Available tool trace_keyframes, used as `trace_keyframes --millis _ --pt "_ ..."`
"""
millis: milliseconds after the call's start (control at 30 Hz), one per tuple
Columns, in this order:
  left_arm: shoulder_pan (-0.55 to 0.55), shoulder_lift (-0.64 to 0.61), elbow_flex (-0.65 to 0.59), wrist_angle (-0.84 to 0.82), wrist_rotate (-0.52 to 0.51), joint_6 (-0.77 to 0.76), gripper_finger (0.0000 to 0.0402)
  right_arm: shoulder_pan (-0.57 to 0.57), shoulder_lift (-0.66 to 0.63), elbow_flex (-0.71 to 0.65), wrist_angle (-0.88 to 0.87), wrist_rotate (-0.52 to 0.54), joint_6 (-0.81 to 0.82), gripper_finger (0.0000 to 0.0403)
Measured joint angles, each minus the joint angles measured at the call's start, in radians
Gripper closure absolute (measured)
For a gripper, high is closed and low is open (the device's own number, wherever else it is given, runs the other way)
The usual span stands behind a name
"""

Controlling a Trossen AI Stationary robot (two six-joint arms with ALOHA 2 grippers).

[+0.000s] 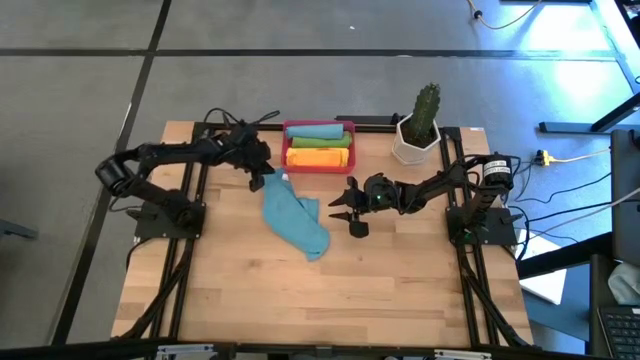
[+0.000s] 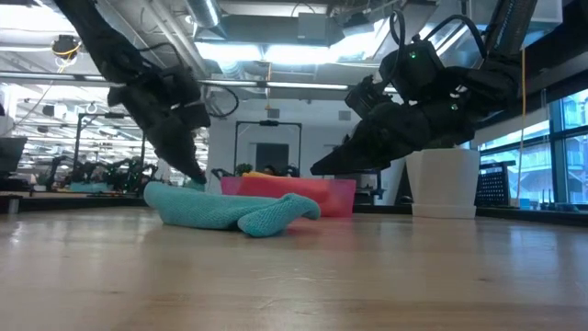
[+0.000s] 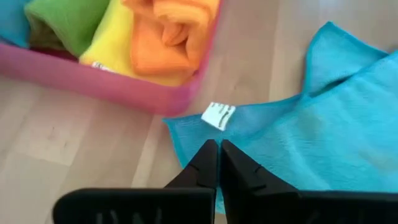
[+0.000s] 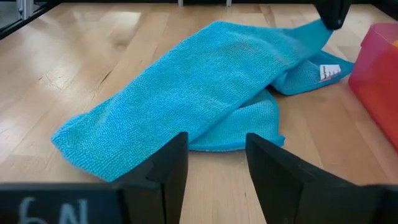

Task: Roll microfiber towels into tight, uniform cylinder then place into a basket
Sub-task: Roll the blue towel

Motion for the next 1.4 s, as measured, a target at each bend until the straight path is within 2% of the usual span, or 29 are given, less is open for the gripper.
trace_keyframes --millis 267,533,767,967,1167,1400 --pt "-0.063 -0.147 0.000 -0.039 -0.076 -0.023 0.0401 0.000 0.000 0.000 0.000 0.000 0.001 0.0240" --pt "-0.199 -0.355 0.000 -0.008 -0.086 -0.052 0.0401 0.000 0.000 0.000 0.033 -0.006 0.046 0.0240" --pt "-0.347 -0.451 0.000 -0.013 -0.196 -0.054 0.0401 -0.046 0.000 0.020 -0.010 -0.191 0.166 0.0240" --pt "-0.455 -0.496 0.000 0.015 -0.235 -0.052 0.0401 -0.044 0.000 0.073 -0.134 -0.235 0.143 0.0239" --pt "-0.557 -0.572 0.000 0.157 -0.237 -0.005 0.0401 -0.040 0.000 0.135 -0.183 -0.251 0.127 0.0239" --pt "-0.598 -0.637 0.001 0.199 -0.311 0.050 0.0401 -0.088 0.000 0.254 -0.286 -0.324 0.076 0.0239"
